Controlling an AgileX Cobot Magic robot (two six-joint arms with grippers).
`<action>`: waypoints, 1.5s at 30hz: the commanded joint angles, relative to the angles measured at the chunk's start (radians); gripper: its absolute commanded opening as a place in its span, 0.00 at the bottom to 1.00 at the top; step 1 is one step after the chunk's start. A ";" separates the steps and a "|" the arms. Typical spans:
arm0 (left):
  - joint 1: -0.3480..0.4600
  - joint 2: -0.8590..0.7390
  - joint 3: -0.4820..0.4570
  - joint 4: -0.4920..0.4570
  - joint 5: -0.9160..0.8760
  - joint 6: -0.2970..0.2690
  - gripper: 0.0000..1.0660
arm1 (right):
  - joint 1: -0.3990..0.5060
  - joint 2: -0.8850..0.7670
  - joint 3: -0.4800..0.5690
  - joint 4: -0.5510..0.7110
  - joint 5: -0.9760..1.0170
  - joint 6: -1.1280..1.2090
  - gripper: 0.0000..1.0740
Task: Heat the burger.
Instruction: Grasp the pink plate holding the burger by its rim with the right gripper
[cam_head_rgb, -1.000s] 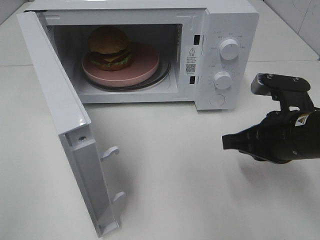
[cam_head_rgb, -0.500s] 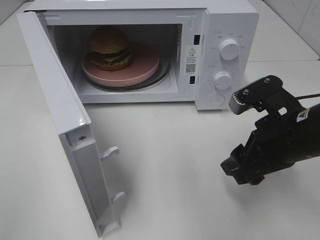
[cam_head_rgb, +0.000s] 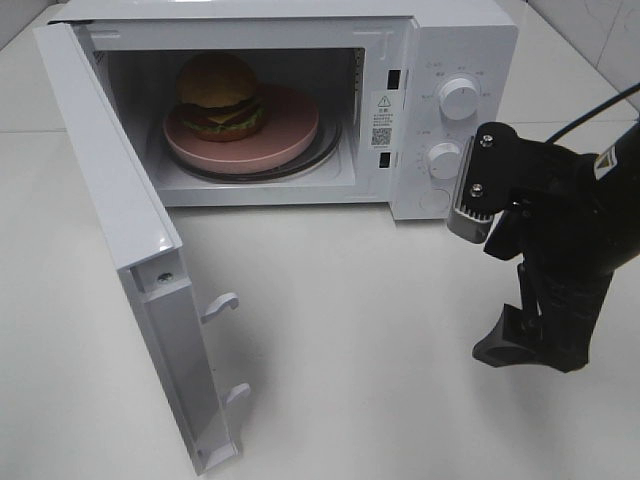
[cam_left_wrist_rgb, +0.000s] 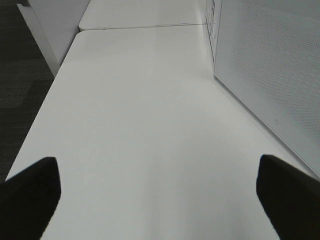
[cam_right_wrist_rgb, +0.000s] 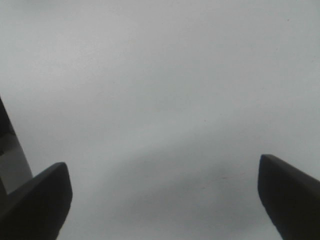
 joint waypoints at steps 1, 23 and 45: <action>0.004 -0.020 0.003 0.002 -0.009 -0.004 0.95 | 0.000 0.002 -0.066 -0.023 0.075 -0.165 0.91; 0.004 -0.020 0.003 0.002 -0.009 -0.004 0.95 | 0.127 0.397 -0.573 -0.074 0.256 -0.379 0.84; 0.004 -0.020 0.003 0.002 -0.009 -0.004 0.95 | 0.162 0.685 -0.940 -0.066 0.308 -0.424 0.80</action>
